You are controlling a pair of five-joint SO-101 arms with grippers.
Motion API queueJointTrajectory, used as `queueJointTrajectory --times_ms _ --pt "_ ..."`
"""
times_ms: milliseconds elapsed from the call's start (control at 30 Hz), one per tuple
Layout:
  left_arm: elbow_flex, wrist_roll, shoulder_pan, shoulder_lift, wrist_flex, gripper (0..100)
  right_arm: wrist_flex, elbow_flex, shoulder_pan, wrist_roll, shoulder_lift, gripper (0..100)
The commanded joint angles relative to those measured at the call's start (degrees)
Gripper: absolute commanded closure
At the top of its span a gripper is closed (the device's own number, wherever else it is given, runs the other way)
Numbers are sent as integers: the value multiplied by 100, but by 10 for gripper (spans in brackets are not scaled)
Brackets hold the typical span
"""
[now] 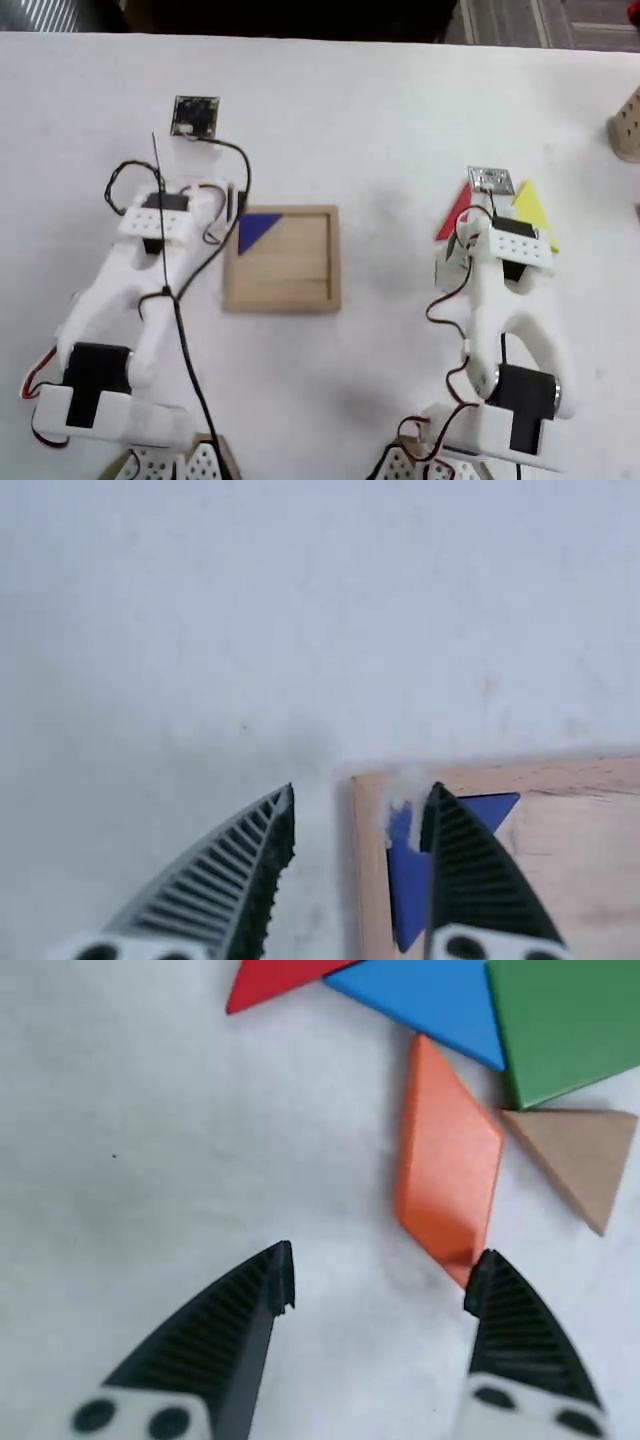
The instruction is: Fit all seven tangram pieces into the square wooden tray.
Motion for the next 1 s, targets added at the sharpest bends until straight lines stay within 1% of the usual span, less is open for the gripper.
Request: queueJointTrajectory --times_ms 0,100,200,300,467,633,700,833,967 --pt "-123 -35 171 -31 -26 782 -259 -105 303 -264 -13 723" --pt "-123 -35 171 -31 -26 782 -268 -193 497 -642 84 723" --pt "-123 -35 171 -31 -26 782 -277 -211 497 -923 233 723" --pt "-123 -35 171 -31 -26 782 -382 -281 286 -923 418 723" --pt "-123 -35 171 -31 -26 782 -435 -747 303 -958 936 723" --pt "-123 -35 171 -31 -26 782 -233 -1380 303 -993 1429 723" --pt "-123 -35 171 -31 -26 782 -110 -1600 303 -1143 1578 723" --pt "-123 -35 171 -31 -26 782 -31 -2066 303 -1213 1895 723" --pt "-123 -35 171 -31 -26 782 40 -2251 303 -1213 2026 732"
